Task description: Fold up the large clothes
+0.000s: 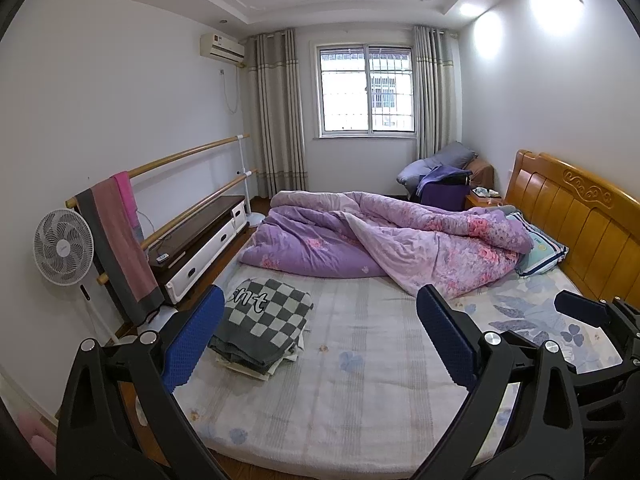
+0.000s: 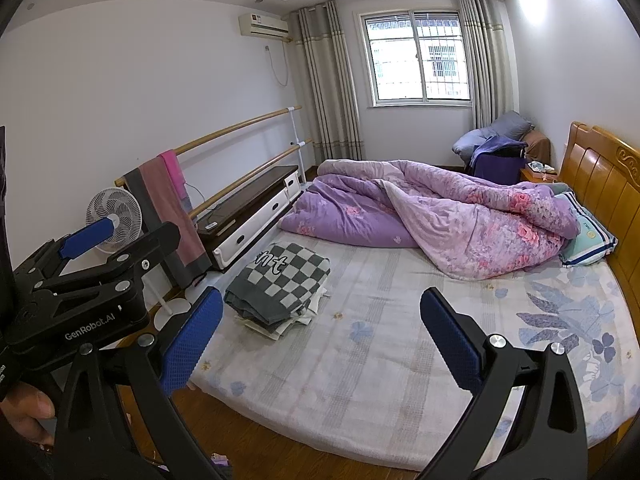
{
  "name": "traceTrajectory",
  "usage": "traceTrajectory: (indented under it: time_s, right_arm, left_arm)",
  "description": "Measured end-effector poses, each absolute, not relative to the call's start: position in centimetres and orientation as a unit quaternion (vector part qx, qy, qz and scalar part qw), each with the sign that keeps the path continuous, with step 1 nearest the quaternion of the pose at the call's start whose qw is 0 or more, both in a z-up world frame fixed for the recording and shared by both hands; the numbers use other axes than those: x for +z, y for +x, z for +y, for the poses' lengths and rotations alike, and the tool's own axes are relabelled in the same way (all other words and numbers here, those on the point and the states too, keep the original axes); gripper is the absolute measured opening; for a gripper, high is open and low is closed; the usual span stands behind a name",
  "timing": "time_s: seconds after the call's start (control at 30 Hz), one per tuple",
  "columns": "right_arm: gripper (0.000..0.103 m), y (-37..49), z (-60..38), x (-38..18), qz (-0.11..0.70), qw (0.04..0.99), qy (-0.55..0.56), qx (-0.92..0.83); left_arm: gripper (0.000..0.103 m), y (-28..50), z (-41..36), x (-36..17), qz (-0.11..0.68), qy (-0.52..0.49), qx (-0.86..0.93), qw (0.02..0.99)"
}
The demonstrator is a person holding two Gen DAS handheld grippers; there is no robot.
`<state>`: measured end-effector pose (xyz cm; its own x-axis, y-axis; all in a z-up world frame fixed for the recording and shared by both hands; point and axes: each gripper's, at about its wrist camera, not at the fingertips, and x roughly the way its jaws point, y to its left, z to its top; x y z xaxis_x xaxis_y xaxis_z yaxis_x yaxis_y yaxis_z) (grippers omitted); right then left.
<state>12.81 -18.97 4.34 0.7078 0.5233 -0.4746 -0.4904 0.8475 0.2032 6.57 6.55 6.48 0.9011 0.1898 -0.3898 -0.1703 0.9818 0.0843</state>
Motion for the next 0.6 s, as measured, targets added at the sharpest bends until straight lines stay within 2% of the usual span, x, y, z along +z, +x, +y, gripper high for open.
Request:
traceTrajectory:
  time_s: [0.6]
  right_arm:
    - [0.096, 13.15, -19.23, 3.74, 0.272, 0.922, 0.033, 0.274]
  left_arm:
    - [0.097, 6.71, 6.96, 5.94, 0.206, 0.026, 0.092, 0.974]
